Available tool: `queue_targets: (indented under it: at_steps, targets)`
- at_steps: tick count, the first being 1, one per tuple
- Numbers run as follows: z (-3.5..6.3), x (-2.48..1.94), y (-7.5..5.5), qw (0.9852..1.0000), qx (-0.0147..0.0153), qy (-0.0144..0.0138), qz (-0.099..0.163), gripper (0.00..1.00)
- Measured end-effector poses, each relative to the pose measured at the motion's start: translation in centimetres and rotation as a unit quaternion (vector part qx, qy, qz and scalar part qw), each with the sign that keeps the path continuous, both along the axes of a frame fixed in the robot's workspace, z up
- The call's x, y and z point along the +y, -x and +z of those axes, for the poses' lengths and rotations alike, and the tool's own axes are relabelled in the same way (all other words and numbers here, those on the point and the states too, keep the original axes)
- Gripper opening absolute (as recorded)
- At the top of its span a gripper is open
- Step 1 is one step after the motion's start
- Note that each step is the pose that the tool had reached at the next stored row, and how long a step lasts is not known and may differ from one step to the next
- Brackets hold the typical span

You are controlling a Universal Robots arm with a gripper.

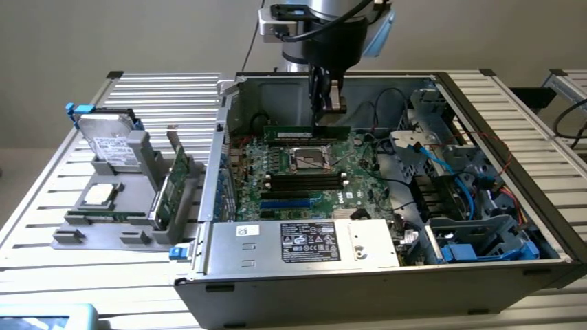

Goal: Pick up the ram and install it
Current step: 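Pick up the ram and move it above insertion slot, then insert the ram into the slot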

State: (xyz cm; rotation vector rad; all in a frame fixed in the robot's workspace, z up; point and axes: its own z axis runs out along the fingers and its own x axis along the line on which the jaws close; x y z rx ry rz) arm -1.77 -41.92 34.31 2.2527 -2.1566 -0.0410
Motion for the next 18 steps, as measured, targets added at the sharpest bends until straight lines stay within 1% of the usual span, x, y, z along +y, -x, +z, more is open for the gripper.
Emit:
queue_targets:
  at_steps: [3,5,18]
  targets:
    - [-0.22,0.52,-0.03,1.0000,0.0000,0.0000,0.001,0.14]
    - [-0.29,0.64,-0.05,1.0000,0.0000,-0.0001,0.002,0.14]
    - [-0.30,0.67,-0.04,1.0000,-0.0002,0.0000,0.002,0.14]
